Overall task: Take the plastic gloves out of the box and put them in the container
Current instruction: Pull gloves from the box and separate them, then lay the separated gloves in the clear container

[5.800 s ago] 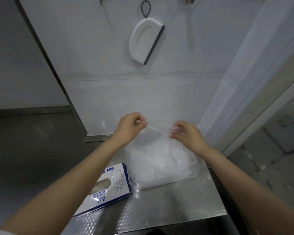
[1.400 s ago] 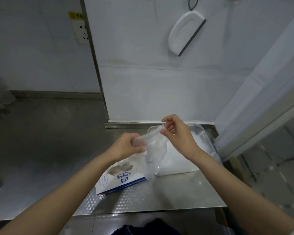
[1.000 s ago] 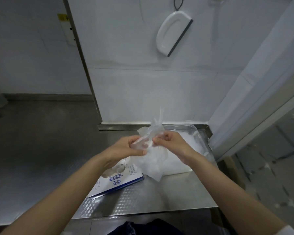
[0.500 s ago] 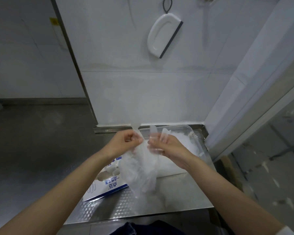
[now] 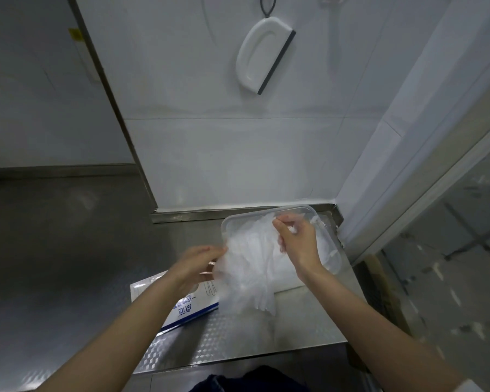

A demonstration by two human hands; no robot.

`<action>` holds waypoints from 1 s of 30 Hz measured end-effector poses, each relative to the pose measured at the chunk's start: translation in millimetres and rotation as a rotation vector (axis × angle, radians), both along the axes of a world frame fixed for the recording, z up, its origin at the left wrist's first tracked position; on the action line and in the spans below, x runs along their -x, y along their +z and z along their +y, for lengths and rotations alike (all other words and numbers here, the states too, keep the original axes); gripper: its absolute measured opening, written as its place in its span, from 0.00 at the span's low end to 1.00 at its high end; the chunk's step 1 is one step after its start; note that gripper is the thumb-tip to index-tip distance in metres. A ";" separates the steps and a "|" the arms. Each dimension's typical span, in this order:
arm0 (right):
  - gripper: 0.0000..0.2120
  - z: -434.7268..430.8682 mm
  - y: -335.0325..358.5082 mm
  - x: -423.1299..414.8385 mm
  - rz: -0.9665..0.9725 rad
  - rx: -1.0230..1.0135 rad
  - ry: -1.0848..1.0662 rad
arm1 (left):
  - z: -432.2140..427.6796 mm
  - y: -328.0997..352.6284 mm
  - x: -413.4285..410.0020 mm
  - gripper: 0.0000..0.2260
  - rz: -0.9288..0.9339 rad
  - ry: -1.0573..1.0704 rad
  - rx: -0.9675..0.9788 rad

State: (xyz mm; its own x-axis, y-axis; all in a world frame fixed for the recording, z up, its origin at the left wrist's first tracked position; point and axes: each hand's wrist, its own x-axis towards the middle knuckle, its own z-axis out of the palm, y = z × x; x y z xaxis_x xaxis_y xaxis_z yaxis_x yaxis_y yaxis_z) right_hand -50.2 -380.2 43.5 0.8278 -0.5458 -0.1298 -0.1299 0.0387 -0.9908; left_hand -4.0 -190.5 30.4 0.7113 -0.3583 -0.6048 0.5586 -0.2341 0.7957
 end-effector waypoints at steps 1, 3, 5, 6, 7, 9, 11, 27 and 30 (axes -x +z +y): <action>0.03 -2.2 -1.7 1.3 0.013 0.014 -0.010 | -3.1 -0.5 -0.3 0.10 -0.046 0.031 -0.025; 0.02 -8.5 -5.7 2.5 0.041 0.026 -0.035 | -8.6 1.5 -1.9 0.08 -0.155 0.086 -0.022; 0.01 -14.9 -10.0 3.3 0.076 0.031 -0.060 | -12.2 4.1 -5.9 0.08 -0.282 0.162 -0.018; 0.03 -17.5 -12.5 3.0 0.100 0.004 -0.080 | -14.7 6.8 -8.2 0.08 -0.337 0.189 -0.034; 0.05 -19.6 -14.0 2.2 0.127 -0.089 -0.083 | -17.5 9.9 -11.2 0.07 -0.372 0.209 -0.045; 0.16 -20.5 -14.2 1.2 0.181 -0.424 0.000 | -22.3 14.8 -15.8 0.07 -0.372 0.249 -0.020; 0.26 -21.4 -13.4 2.9 0.230 -0.628 0.227 | -27.8 19.1 -16.7 0.06 -0.321 0.268 0.052; 0.02 2.2 -8.6 12.9 0.149 -0.161 0.311 | -51.5 14.7 -9.2 0.07 -0.271 0.337 -0.023; 0.05 0.5 -9.1 19.2 0.190 -0.156 0.329 | -56.7 13.8 -22.6 0.11 -0.233 0.414 -0.030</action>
State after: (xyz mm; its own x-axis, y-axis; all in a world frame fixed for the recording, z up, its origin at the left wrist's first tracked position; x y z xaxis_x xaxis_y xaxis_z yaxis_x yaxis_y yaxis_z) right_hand -69.5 -379.7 34.3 0.9081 -0.2179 -0.3576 -0.3407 0.1121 -0.9335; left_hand 18.5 -247.1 44.2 0.9084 -0.0010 -0.4182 0.4175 -0.0541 0.9071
